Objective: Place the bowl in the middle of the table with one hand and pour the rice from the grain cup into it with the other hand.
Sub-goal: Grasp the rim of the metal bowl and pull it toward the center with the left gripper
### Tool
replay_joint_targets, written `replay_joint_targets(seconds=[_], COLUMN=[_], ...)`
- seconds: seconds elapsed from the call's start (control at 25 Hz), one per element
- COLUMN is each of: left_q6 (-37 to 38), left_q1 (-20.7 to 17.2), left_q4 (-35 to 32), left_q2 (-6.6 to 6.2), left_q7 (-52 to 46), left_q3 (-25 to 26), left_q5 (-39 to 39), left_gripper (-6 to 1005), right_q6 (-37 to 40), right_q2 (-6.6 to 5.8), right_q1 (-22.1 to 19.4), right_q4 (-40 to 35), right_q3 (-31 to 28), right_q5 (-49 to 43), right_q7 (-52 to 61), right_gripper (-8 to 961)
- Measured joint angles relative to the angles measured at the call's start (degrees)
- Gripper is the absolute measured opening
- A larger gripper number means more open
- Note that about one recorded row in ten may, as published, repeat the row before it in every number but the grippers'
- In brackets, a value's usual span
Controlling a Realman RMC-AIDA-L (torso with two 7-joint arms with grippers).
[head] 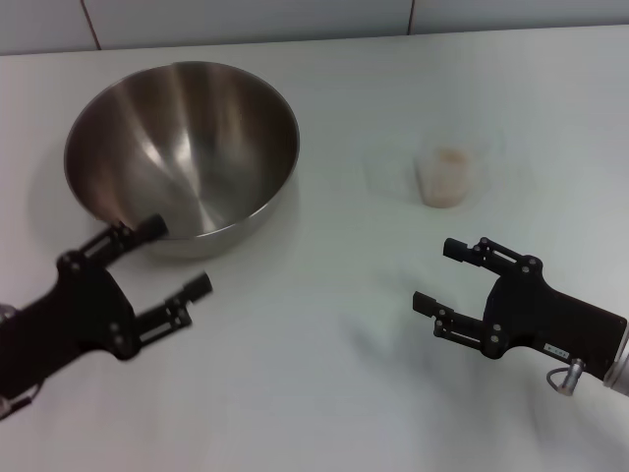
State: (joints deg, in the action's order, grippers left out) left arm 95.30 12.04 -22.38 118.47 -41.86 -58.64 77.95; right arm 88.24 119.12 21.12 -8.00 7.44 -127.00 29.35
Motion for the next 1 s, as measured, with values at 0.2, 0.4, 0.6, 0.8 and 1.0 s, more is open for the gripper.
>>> replay_joint_targets(seconds=[0.2, 0.4, 0.6, 0.8, 1.0], left_q6=[-0.2, -4.9, -8.8, -15.6, -20.4], left_q1=[0.5, 4.2, 5.3, 5.2, 4.9], left_q4=[0.0, -0.2, -3.5, -9.1, -16.6], left_q2=[0.0, 0.08, -0.09, -0.09, -0.19], left_q7=[-0.4, -13.6, -21.2, -30.6, -41.9], left_q3=[1.5, 13.1, 13.4, 12.9, 12.4], left_q5=[0.0, -0.1, 0.3, 1.1, 8.7], left_gripper=[816, 816, 816, 816, 816], right_q6=[-0.3, -0.4, -0.4, -0.5, -0.9], right_q2=[0.07, 0.13, 0.14, 0.14, 0.14], right_q1=[0.3, 0.5, 0.7, 0.9, 0.9], right_q4=[0.0, 0.0, 0.0, 0.0, 0.0], right_q3=[-0.2, -0.4, -0.6, -0.6, -0.7], right_q5=[0.0, 0.0, 0.1, 0.2, 0.3], right_q7=[0.0, 0.0, 0.0, 0.0, 0.0], right_gripper=[762, 761, 761, 761, 762])
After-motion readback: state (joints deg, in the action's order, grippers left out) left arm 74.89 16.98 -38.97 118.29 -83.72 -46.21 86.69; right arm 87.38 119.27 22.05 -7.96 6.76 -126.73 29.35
